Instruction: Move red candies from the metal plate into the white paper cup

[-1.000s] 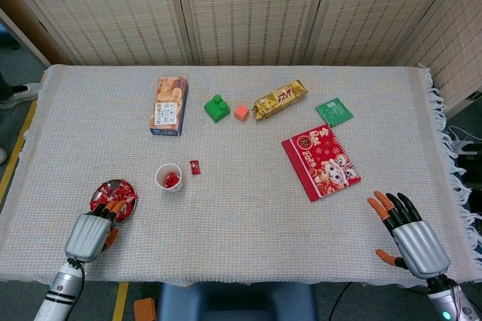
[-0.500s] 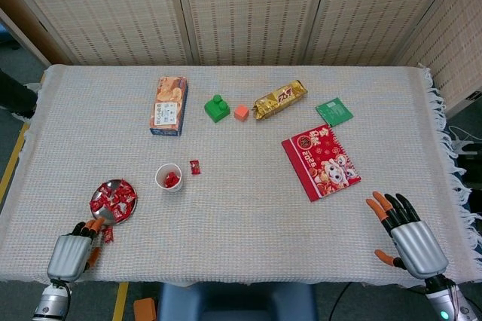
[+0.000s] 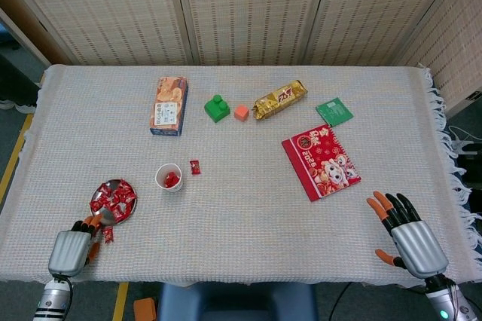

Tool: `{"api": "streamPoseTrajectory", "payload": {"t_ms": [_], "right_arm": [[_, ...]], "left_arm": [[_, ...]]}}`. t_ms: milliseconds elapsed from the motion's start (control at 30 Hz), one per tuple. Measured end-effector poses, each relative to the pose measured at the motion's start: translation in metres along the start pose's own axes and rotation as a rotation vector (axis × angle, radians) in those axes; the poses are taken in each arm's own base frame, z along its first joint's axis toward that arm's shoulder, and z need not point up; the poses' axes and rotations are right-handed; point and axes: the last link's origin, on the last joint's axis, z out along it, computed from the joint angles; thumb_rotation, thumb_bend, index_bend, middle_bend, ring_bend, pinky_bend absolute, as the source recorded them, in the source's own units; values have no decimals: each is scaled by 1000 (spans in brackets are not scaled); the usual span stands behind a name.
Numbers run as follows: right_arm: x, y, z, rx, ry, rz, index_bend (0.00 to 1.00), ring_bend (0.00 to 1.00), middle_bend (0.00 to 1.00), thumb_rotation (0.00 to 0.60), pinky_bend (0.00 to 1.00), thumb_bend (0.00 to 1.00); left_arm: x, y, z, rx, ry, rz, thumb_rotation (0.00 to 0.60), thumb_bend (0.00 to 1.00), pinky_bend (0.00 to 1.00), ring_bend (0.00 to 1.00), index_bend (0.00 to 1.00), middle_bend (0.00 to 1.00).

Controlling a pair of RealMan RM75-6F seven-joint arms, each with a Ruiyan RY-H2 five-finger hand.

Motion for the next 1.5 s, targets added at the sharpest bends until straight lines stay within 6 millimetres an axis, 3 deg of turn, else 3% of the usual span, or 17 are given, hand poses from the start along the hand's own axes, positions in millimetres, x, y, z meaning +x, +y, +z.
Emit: {"api": "streamPoseTrajectory", "payload": {"t_ms": [200, 967, 1500], "right_arm": [[-1, 0, 0, -2, -2, -1, 0, 0, 0, 600, 0, 52], [0, 0, 0, -1, -2, 2, 0, 0, 0, 600, 0, 55], [-1, 0, 0, -2, -10, -3, 0, 0, 0, 600, 0, 55]], "left_arm": [[-1, 1, -1, -6, -1, -12, 600, 371, 825, 406, 186, 284], [1, 31, -9, -128, -12, -86, 600, 368, 858, 414, 219, 300], [2, 26, -3, -111, 13, -97, 600, 402, 930, 526, 483, 517]]}}
